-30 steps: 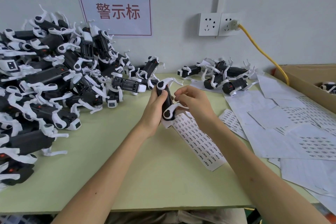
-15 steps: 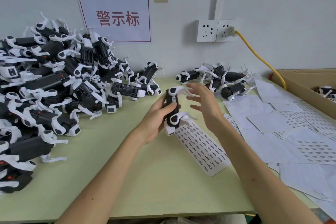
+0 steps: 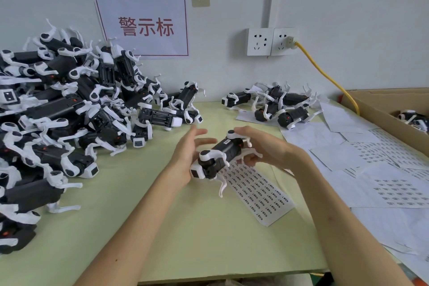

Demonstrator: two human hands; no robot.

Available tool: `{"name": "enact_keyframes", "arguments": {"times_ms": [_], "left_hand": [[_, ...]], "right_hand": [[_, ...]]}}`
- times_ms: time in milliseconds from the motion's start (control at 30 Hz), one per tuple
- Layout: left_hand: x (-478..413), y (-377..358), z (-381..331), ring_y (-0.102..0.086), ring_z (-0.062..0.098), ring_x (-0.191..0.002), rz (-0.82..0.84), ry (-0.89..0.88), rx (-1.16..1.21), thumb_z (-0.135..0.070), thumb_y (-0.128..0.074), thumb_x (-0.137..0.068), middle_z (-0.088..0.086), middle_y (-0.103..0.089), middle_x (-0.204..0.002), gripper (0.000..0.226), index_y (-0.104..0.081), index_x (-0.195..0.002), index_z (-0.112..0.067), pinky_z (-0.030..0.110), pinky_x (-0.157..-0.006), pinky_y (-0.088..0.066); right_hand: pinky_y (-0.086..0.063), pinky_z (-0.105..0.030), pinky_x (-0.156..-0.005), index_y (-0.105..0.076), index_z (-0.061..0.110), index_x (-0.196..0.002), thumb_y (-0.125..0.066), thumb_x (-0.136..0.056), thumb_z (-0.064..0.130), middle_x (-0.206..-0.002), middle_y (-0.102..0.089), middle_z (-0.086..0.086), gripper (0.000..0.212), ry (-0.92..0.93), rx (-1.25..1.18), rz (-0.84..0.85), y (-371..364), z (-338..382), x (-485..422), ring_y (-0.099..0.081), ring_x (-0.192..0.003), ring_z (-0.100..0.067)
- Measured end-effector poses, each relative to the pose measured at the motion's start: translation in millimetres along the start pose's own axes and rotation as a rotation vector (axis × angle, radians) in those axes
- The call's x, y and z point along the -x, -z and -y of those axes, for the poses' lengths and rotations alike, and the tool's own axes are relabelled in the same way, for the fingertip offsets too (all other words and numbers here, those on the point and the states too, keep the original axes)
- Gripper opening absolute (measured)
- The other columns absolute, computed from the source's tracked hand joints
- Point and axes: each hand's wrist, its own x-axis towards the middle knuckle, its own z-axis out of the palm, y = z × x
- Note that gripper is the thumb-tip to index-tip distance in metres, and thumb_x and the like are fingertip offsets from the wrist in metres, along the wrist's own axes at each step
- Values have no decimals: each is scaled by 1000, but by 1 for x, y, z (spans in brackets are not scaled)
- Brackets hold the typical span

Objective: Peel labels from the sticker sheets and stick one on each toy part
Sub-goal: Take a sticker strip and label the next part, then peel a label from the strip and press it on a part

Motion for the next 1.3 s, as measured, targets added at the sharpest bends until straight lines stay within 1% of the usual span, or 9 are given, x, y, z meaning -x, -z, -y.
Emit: {"name": "enact_keyframes", "arguments": {"times_ms": [167,333,400,500,633,800,900,1067,1300], "left_hand": [[-8,16,-7,-64,21,-63,-303,-164,209,-25,-39,-108,4,-61,-95,21,-57,-105,-13,28,-51,-49],[-15,19,-7,-60,20,-65,-347,-145,256,-20,-41,-104,1,-59,-91,19,-56,-94,-17,29,-59,-44],[-16,16,-4,-60,21,-65,-341,-158,239,-22,-40,-105,1,-60,-90,17,-55,-104,-14,30,-60,-44],[-16,14,-4,-61,21,-67,-334,-171,207,-24,-39,-106,2,-60,-93,20,-54,-112,-12,30,-60,-44],[-15,17,-5,-61,21,-68,-357,-154,208,-25,-40,-106,3,-60,-96,20,-54,-113,-13,30,-60,-45],[-12,14,-4,-60,20,-64,-384,-157,209,-22,-40,-105,2,-59,-93,17,-53,-112,-13,30,-58,-44],[-10,13,-6,-59,19,-61,-392,-151,215,-22,-40,-106,3,-57,-94,18,-52,-115,-13,29,-55,-44],[-10,15,-10,-59,19,-64,-452,-96,324,-24,-42,-106,3,-57,-97,18,-52,-116,-13,29,-56,-44],[-14,21,-9,-60,22,-62,-553,-59,421,-17,-37,-106,4,-54,-98,18,-53,-112,-13,30,-58,-45]], "right_hand": [[-47,-27,-50,-61,2,-102,-56,-94,45,-81,-61,-20,44,-84,-384,-247,30,-6,3,-57,-56,-23],[-56,-33,-78,-62,2,-122,-50,-99,42,-113,-71,-22,47,583,-1558,-553,72,-21,26,-74,-98,-32],[-54,-31,-80,-62,6,-126,-43,-102,40,-116,-73,-17,46,611,-1614,-684,78,-28,31,-76,-94,-27],[-51,-26,-68,-68,9,-116,-42,-102,34,-108,-74,-9,38,333,-1417,-883,71,-30,19,-70,-78,-18],[-42,-24,-60,-68,9,-98,-45,-100,26,-85,-69,-5,28,107,-1169,-870,45,-20,-4,-55,-61,-16],[-44,-24,-60,-68,13,-96,-53,-97,19,-73,-67,0,16,102,-523,-775,7,-3,-21,-59,-56,-14],[-49,-27,-67,-65,14,-111,-61,-96,16,-98,-71,-7,16,140,-102,-610,-21,19,-39,-67,-71,-14],[-44,-31,-80,-47,17,-139,-73,-89,27,-125,-58,-5,57,257,716,-422,-58,47,-90,-60,-105,-23],[-34,-48,-108,-41,18,-146,-70,-87,38,-145,-50,-6,69,281,1239,-335,-103,59,-184,-44,-135,-31]]}}
